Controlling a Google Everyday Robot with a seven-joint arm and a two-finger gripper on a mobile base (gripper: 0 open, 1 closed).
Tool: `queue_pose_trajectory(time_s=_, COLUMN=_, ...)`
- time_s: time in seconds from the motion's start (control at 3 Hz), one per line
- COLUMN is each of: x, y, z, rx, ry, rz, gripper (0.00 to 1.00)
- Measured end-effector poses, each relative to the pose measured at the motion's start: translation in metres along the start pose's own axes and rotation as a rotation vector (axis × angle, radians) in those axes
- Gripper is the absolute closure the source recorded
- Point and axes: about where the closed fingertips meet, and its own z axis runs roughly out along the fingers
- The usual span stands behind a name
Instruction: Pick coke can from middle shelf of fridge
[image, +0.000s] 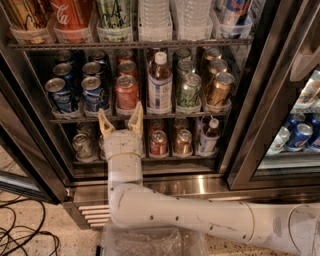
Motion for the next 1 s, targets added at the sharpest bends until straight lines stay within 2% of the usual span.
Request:
queue_pose_trajectory(time_s=0.33, x=0.0030, y=0.0078, z=0.0057, rx=-0.040, ry=0.016, rz=0.010, gripper=0.29)
queue_pose_trajectory(time_s=1.0, x=0.0057, y=0.0144, z=0.0107, rx=-0.074, ry=0.031, rz=0.019, gripper=0.29)
